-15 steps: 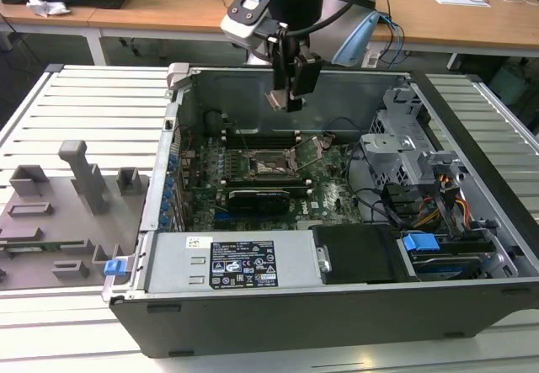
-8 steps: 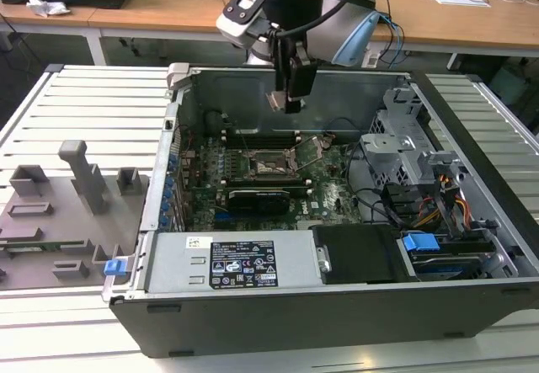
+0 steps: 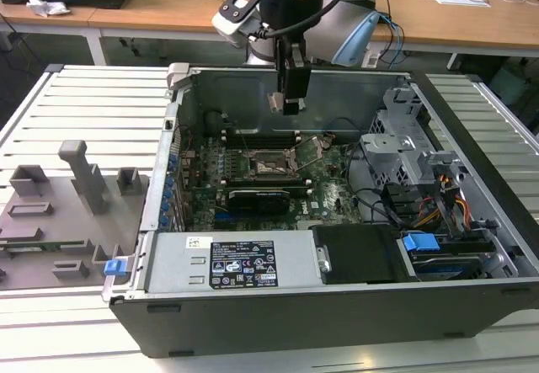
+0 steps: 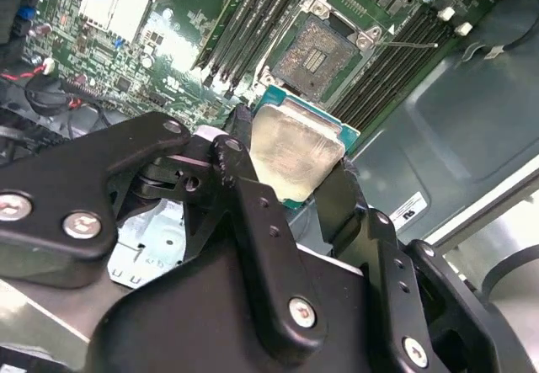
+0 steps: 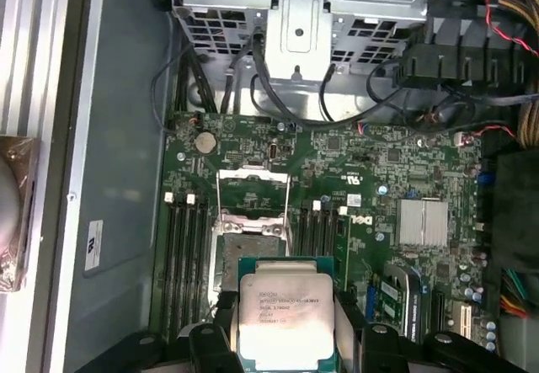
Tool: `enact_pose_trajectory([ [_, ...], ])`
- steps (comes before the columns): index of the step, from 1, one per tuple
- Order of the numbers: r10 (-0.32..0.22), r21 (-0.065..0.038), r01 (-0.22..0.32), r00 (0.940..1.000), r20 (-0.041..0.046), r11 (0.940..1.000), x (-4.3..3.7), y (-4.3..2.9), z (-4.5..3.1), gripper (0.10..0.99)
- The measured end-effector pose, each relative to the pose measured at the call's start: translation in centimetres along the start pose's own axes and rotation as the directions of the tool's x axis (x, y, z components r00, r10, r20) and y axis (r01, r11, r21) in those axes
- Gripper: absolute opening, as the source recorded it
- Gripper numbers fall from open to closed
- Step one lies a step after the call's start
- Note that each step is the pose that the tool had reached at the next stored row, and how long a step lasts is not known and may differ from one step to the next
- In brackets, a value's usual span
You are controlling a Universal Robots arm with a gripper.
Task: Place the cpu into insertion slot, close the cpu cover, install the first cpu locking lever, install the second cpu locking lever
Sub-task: 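Place the cpu into insertion slot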
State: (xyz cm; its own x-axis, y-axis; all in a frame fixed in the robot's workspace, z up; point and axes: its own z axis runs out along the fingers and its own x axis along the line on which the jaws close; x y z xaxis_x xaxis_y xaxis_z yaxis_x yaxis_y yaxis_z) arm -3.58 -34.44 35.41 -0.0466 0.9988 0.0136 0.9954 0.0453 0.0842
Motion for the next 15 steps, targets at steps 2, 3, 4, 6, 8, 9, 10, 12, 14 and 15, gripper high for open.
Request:
enact_pose_trajectory([
  [2, 0.025, 0.000, -0.025, 0.9997, 0.0021, 0.9997, 0.00, 0.00, 0.05, 0.541],
  [3, 0.032, 0.000, -0.032, 0.9995, 0.0028, 0.9995, 0.00, -0.01, 0.06, 0.541],
  [4, 0.042, -0.001, -0.042, 0.9991, 0.0036, 0.9991, 0.00, -0.01, 0.08, 0.541],
  [6, 0.057, 0.000, -0.057, 0.9984, 0.0049, 0.9984, 0.00, -0.01, 0.14, 0.541],
  [8, 0.067, 0.001, -0.067, 0.9978, 0.0057, 0.9978, 0.00, -0.03, 0.28, 0.541],
  [9, 0.070, 0.002, -0.070, 0.9975, 0.0060, 0.9975, -0.01, -0.04, 0.42, 0.541],
  [10, 0.071, 0.002, -0.071, 0.9975, 0.0060, 0.9975, -0.01, -0.05, 0.52, 0.541],
  [12, 0.072, 0.002, -0.072, 0.9974, 0.0061, 0.9974, -0.01, -0.06, 0.68, 0.541],
  [14, 0.073, 0.003, -0.073, 0.9973, 0.0061, 0.9974, -0.01, -0.07, 0.84, 0.541],
  [15, 0.073, 0.003, -0.073, 0.9973, 0.0063, 0.9973, -0.01, -0.08, 0.89, 0.541],
])
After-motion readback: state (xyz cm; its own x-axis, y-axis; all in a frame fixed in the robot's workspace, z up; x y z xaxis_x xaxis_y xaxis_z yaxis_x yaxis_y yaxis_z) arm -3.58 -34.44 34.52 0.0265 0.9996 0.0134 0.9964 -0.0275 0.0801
